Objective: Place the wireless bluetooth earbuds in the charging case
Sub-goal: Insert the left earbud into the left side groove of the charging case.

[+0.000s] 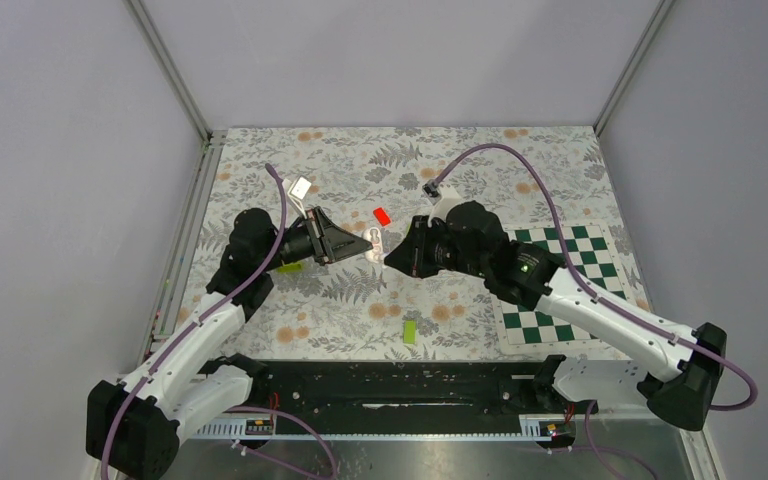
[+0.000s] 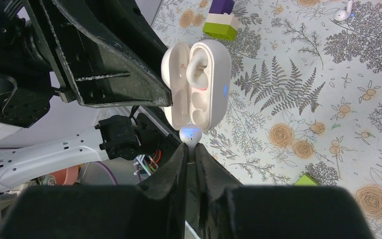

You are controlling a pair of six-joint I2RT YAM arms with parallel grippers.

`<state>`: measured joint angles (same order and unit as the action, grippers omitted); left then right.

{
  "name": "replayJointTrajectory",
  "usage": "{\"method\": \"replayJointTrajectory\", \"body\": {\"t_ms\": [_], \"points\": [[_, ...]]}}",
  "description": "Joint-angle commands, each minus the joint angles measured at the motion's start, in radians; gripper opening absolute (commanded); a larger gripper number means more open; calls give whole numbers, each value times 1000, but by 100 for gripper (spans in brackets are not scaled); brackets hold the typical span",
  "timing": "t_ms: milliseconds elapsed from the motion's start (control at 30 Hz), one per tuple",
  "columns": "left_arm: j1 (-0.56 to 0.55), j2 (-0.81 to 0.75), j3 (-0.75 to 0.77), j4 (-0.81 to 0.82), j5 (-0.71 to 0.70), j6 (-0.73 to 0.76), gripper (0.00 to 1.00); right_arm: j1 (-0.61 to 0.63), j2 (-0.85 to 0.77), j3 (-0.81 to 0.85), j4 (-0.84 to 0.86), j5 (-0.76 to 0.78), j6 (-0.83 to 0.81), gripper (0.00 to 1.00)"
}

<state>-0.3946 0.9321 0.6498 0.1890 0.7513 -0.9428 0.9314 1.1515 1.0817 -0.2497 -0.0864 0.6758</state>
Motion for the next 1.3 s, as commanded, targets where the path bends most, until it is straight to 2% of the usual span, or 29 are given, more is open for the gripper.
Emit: {"method": "replayJointTrajectory", "body": {"t_ms": [0,533,1067,1267], "points": [[-6,-3,14,66,-10,-2,0,15,17,49,40,38,3,0],[-10,-4,13,41,-10,17,0,15,75,100,12,135,-20,0],[-10,19,35,60,-5,9,0,26,124,112,-13,137,-29,0],[-10,15,29,56,-11,9,0,34,116,113,-40,182,-38,0]]}}
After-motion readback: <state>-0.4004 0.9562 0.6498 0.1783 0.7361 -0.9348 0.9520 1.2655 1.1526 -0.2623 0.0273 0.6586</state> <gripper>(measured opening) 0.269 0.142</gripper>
